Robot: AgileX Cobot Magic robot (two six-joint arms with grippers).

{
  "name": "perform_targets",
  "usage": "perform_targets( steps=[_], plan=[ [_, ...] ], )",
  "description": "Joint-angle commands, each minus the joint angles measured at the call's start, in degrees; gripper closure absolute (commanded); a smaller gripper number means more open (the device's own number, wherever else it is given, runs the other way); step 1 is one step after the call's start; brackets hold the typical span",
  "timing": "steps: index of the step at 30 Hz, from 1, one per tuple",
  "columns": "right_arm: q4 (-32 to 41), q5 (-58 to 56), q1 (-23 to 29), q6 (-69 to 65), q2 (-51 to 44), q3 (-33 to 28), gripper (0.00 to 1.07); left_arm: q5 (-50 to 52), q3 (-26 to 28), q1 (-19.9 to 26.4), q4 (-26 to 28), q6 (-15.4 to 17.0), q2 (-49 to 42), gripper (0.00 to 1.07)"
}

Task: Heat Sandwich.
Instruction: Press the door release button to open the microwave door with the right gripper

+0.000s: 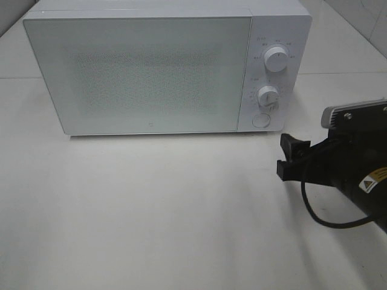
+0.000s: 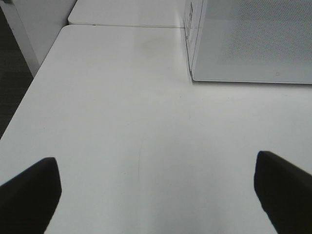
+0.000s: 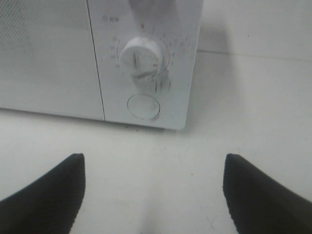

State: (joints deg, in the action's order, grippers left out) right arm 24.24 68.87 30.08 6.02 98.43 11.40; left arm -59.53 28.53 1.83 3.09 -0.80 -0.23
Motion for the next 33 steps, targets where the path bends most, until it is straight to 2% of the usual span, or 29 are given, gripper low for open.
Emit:
perform_targets(
  steps=[1, 14, 18, 22, 23, 25, 27, 28, 32, 33],
  plan=[
    [3.5, 8.71, 2.92, -2.41, 3.72, 0.0, 0.31, 0.29, -0.11, 0.17, 0.46, 0.06, -1.66, 0.05],
    [4.93, 8.77, 4.07, -4.07, 5.73, 0.17, 0.31, 0.29, -0.11, 0.17, 0.46, 0.06, -1.66, 0.05],
    [4.93, 8.77, 4.07, -8.14, 5.73, 0.17, 0.31, 0.29, -0.11, 0.17, 0.46, 0.06, -1.66, 0.05],
    [4.98, 8.77, 4.07, -26.41, 5.73, 0.17, 0.31, 0.29, -0.11, 0.17, 0.46, 0.06, -1.66, 0.05],
    [4.98, 8.77, 4.07, -26.41, 5.73, 0.17, 0.31, 0.29, -0.11, 0.17, 0.46, 0.06, -1.66, 0.05],
    [6.59, 8.71, 4.07, -40.11, 5.73, 0.17, 0.31, 0.29, -0.11, 0.17, 0.46, 0.06, -1.66, 0.05],
    [7.73, 8.71, 4.07, -47.9, 5.73, 0.17, 0.31, 0.29, -0.11, 0.17, 0.46, 0.06, -1.66, 0.05],
    [7.73, 8.71, 4.07, -47.9, 5.73, 0.17, 0.31, 0.29, -0.11, 0.17, 0.46, 0.06, -1.66, 0.05],
    [10.94, 8.65, 4.07, -65.15, 5.73, 0.17, 0.31, 0.29, -0.11, 0.17, 0.46, 0.06, -1.66, 0.05],
    [10.94, 8.65, 4.07, -65.15, 5.73, 0.17, 0.31, 0.29, -0.11, 0.17, 0.46, 0.06, -1.66, 0.05]
  ],
)
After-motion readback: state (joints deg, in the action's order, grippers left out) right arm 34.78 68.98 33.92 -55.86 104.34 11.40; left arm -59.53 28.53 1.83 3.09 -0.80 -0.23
